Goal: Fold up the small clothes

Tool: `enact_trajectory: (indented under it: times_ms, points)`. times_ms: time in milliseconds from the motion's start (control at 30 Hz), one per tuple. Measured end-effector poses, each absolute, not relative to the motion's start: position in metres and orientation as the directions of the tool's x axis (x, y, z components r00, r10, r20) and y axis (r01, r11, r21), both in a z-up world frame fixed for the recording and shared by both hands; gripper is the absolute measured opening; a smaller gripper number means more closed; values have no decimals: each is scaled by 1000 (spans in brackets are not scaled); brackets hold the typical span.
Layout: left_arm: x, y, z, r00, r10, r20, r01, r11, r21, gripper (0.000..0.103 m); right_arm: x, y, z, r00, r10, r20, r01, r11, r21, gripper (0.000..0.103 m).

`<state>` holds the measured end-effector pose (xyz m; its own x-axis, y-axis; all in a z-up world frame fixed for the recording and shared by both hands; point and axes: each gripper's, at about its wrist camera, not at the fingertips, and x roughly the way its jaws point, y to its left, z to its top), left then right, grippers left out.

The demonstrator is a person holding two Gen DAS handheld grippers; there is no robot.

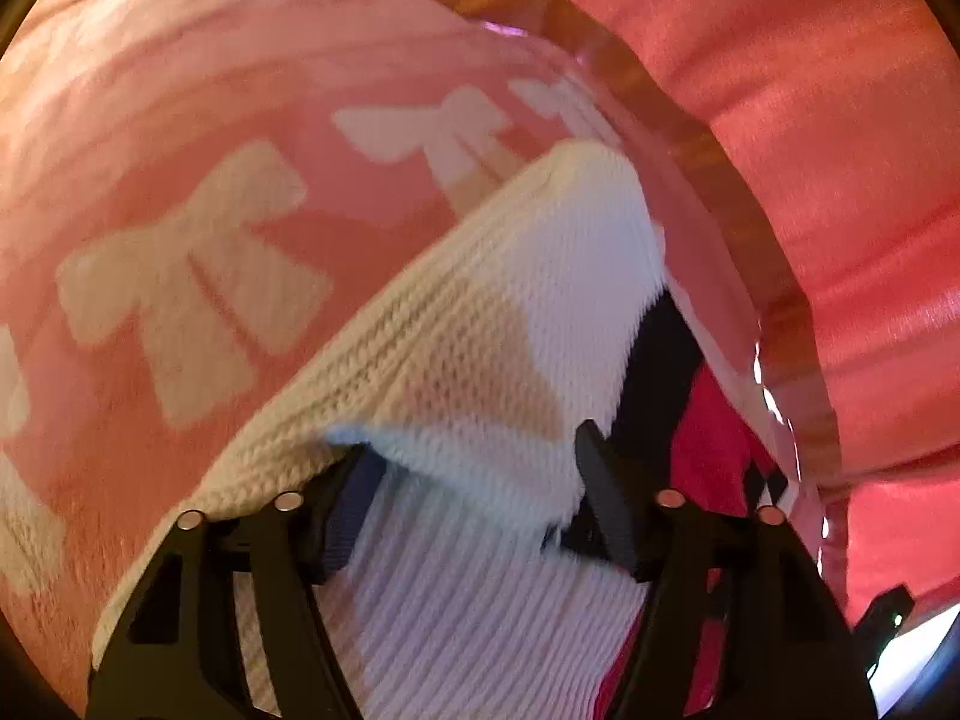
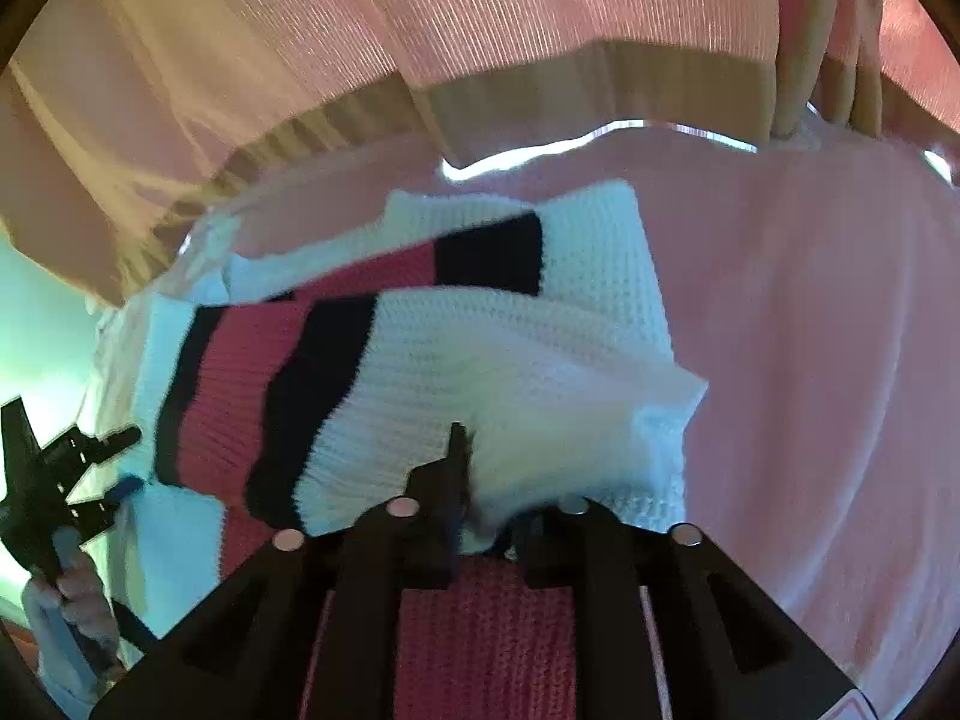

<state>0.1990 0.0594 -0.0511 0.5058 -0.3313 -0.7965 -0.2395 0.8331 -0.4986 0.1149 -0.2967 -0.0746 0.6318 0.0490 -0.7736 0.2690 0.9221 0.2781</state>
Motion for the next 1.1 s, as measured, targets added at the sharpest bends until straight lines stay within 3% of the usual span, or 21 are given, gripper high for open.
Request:
enact_trajectory:
  times_ms: [67, 100, 133, 167, 200, 267, 300, 400, 467, 533, 567, 633, 700, 833, 1100]
  points:
    - [203, 62, -49, 522, -311, -794, -236, 842, -485, 23, 119, -299, -80, 618, 41, -785, 288, 917, 275, 42]
    - [205, 65, -49, 529, -309, -791, -243, 837, -490, 18, 121, -301, -81, 619, 44, -784, 289, 916, 280, 43]
    - [205, 68, -49, 538, -304, -786, -254, 831, -495, 13, 123, -301, -83, 622, 47, -781, 286, 916, 283, 42]
    - [204, 72, -47, 551, -298, -779, -262, 825, -501, 11, 129, -300, -82, 632, 48, -773, 271, 921, 279, 22]
    - [203, 77, -42, 573, -279, -771, -268, 825, -498, 11, 134, -299, -81, 642, 53, -765, 256, 926, 279, 7]
    - [199, 86, -33, 613, -255, -747, -278, 816, -507, 10, 136, -292, -62, 702, 76, -708, 210, 928, 308, 6]
    - [195, 92, -29, 633, -241, -735, -287, 809, -513, 10, 129, -278, -33, 780, 123, -614, 112, 937, 330, 6]
    - [192, 105, -34, 653, -194, -732, -329, 798, -505, 10, 110, -247, 8, 864, 125, -488, -30, 980, 198, 6]
    - [198, 107, -49, 617, -185, -765, -351, 805, -478, 11, 125, -251, -18, 798, 51, -601, 28, 992, 122, 6]
    - [196, 105, -59, 620, -183, -763, -338, 815, -470, 12, 143, -276, -74, 641, 9, -767, 150, 979, 137, 6]
    - [196, 99, -56, 621, -162, -767, -321, 840, -438, 12, 144, -284, -91, 603, 19, -797, 177, 972, 157, 5]
    - [196, 93, -53, 617, -146, -773, -306, 860, -407, 13, 143, -282, -83, 627, -8, -779, 168, 978, 125, 7]
    - [196, 92, -54, 617, -136, -775, -309, 864, -397, 13, 140, -269, -73, 655, -83, -751, 166, 985, 37, 18]
    - [195, 85, -51, 615, -93, -783, -302, 890, -343, 13, 140, -256, -78, 643, -156, -750, 181, 982, -49, 20]
    - [198, 81, -52, 613, -76, -786, -302, 898, -322, 14, 142, -253, -77, 640, -163, -751, 185, 981, -56, 25]
